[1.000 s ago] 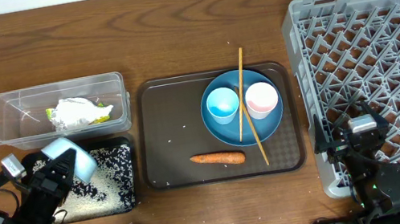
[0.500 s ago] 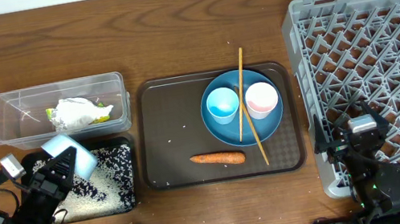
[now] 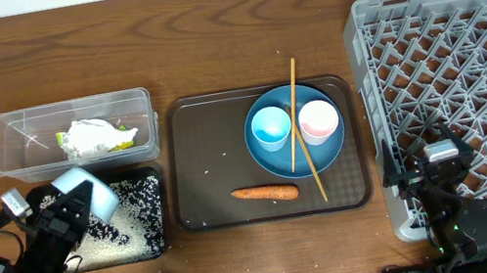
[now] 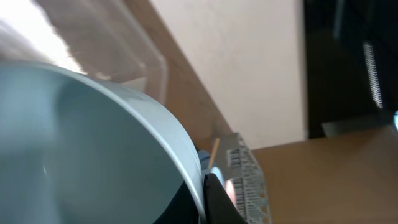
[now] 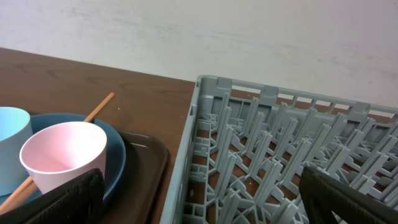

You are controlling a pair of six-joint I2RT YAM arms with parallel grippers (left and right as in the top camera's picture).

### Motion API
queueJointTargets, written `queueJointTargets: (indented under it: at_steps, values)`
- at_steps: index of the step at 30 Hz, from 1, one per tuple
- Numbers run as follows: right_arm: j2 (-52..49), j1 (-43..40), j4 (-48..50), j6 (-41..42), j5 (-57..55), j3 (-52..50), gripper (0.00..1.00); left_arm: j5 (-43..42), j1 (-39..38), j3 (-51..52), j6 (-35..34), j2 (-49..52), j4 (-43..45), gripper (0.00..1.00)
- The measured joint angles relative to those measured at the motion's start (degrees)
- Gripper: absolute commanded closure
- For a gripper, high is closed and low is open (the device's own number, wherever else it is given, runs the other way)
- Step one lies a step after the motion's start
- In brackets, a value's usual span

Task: Sort waste into correct bins and load items into the dishwasher rack
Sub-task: 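Hold the bowl inverted over the black tray to empty it, then carry the empty bowl right and set it on the brown tray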

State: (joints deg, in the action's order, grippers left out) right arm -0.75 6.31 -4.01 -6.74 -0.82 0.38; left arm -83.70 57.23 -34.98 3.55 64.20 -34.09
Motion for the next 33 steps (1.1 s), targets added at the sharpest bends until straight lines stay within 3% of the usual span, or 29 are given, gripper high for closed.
queueJointTargets:
  at_steps: [10,33]
  values:
    - [0.0,0.0,0.0,0.0,0.0,0.0,0.01,-4.46,-0.35,0.0,0.98,0.0,0.02,0.94]
    - [0.0,0.0,0.0,0.0,0.0,0.0,0.01,-4.72,-0.35,0.02,1.01,-0.13,0.55,0.94]
